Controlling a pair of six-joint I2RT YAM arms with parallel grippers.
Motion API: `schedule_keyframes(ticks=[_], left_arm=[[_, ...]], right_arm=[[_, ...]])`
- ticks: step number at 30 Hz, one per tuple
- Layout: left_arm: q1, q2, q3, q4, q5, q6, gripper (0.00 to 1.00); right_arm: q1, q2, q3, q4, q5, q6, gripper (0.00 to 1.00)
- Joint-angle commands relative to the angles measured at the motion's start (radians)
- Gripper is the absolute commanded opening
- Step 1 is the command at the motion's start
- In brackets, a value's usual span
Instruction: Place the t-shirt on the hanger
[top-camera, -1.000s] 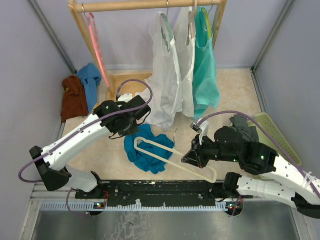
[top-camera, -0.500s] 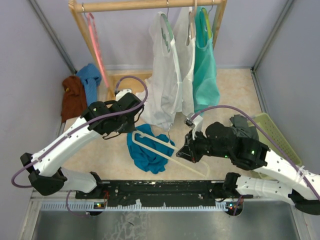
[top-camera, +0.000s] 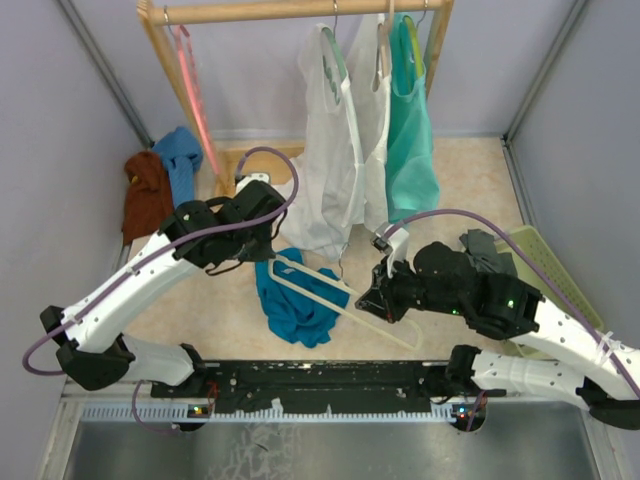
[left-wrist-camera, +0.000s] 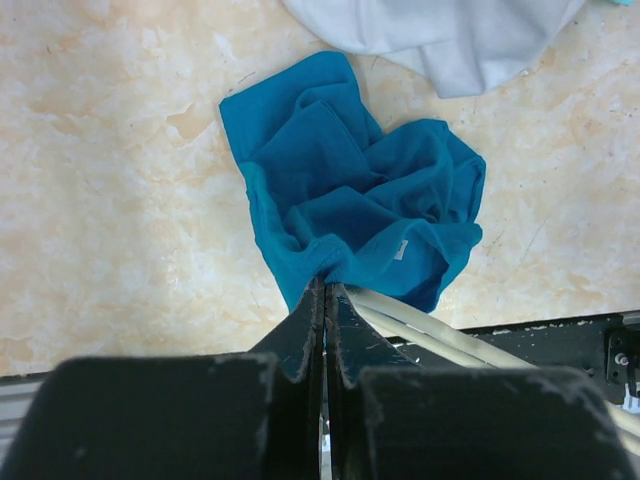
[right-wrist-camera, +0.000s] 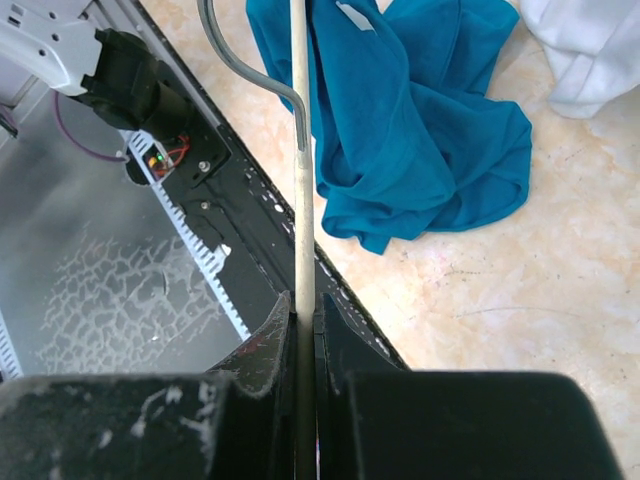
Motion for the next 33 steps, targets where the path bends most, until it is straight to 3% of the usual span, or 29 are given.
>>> schedule_keyframes(ticks=[1, 22, 33], left_arm=[[-0.004, 0.005, 0.046, 0.005, 0.009, 0.034, 0.00], [-0.004, 0.053, 0.189, 0.058, 0.094, 0.094, 0.00], [-0.004, 0.091, 0.325, 0.028, 0.140, 0.130, 0.00]], right_arm=[[0.009, -0.013, 0.045, 0.003, 0.023, -0.030, 0.00], [0.008, 0.008, -0.013, 0.074, -0.021, -0.014, 0.00], [0.008, 0.064, 0.116, -0.067, 0.178, -0.051, 0.00]])
